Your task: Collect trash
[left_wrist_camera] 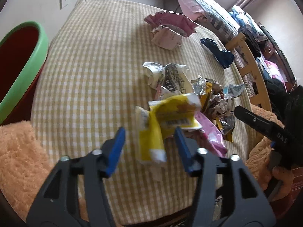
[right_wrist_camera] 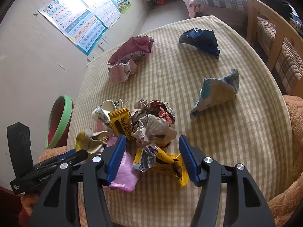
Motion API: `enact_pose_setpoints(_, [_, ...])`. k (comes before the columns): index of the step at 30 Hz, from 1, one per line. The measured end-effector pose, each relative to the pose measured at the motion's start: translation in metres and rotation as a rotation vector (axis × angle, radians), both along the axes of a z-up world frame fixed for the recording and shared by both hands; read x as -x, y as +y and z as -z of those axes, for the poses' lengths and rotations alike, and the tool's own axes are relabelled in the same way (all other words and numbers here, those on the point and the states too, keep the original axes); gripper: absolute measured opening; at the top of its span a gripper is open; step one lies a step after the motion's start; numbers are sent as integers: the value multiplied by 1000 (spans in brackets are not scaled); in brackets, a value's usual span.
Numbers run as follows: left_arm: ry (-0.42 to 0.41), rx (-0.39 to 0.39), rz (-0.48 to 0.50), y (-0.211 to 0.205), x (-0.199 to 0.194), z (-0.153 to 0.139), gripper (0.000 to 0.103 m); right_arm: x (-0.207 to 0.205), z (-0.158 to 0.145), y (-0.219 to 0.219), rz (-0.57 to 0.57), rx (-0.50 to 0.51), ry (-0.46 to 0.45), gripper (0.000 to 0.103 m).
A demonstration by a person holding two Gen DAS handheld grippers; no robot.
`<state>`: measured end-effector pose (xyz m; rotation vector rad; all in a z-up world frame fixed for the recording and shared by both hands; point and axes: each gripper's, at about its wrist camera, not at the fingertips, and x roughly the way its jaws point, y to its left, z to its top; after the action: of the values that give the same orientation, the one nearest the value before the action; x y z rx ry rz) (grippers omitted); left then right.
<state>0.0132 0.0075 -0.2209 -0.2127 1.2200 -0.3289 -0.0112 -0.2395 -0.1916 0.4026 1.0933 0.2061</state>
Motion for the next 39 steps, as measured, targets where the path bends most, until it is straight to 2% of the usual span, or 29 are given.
enact_pose_setpoints(9, [52,-8,24,-12,-6,22,53,0,2,-4,15,-16,10,57])
enact_pose_setpoints(14, [17,-12,-4,-9,-5,19,53,-9,1,-3,1,-13,5,57])
enact_pose_setpoints(20, [-9,29,-18,-4,-5,14,53,-17,0,-4,-4,-2,-2,57])
enact_pose_setpoints(22, [-1,37,-15,-3,-5,14,42,-19,0,-5,-6,-1,-1,57])
enact_pose_setpoints(23, [13,47,-9,-3,-5,16,25,-20,0,-6,-8,-2,2,57])
enact_pose_setpoints(24, [25,47,-6,-4,-5,18,22,-21,2,-6,-9,-5,9,57])
enact_pose_setpoints(29, [9,40,-14,-2,-1,14,20,-26,10,-13,1,-37,40,57])
enact_pose_setpoints(39, [-44,9,-90,18,6,-2,20,-37,23,-14,-9,-98,75,57])
